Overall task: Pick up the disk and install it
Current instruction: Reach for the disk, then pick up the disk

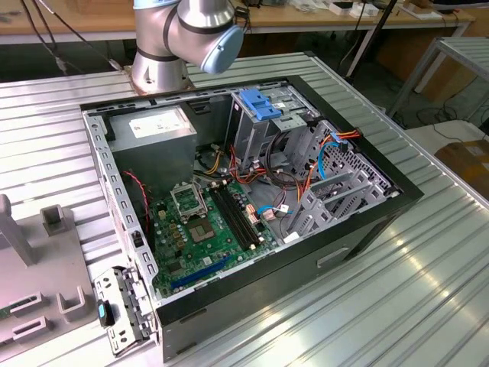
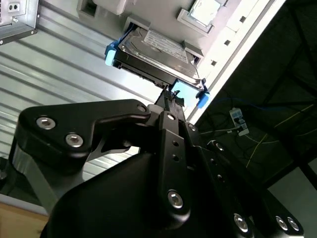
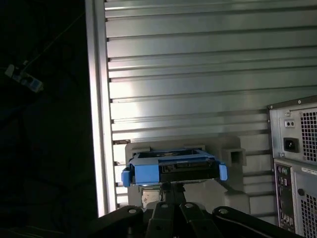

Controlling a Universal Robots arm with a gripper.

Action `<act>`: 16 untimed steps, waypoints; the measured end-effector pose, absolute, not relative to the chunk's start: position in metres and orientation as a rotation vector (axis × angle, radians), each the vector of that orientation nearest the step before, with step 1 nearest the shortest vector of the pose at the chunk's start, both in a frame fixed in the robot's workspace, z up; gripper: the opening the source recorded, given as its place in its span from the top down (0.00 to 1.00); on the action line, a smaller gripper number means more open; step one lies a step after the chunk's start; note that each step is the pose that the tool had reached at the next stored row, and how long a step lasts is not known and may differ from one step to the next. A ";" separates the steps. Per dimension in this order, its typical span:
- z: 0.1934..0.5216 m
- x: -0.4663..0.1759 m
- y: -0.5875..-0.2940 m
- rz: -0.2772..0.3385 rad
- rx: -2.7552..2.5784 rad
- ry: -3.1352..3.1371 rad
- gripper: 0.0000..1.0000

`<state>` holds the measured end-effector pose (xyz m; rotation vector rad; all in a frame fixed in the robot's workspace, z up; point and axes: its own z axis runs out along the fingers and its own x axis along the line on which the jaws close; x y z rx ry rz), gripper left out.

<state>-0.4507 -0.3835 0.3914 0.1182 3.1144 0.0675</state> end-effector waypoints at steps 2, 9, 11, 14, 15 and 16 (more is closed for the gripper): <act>0.391 -0.461 -0.384 0.068 0.118 3.114 0.89; 0.391 -0.470 -0.384 0.068 0.118 3.114 0.89; 0.391 -0.471 -0.384 0.068 0.118 3.114 0.89; 0.391 -0.471 -0.384 0.068 0.118 3.114 0.89; 0.391 -0.471 -0.383 0.068 0.116 3.115 0.89; 0.391 -0.471 -0.384 0.068 0.103 3.115 0.89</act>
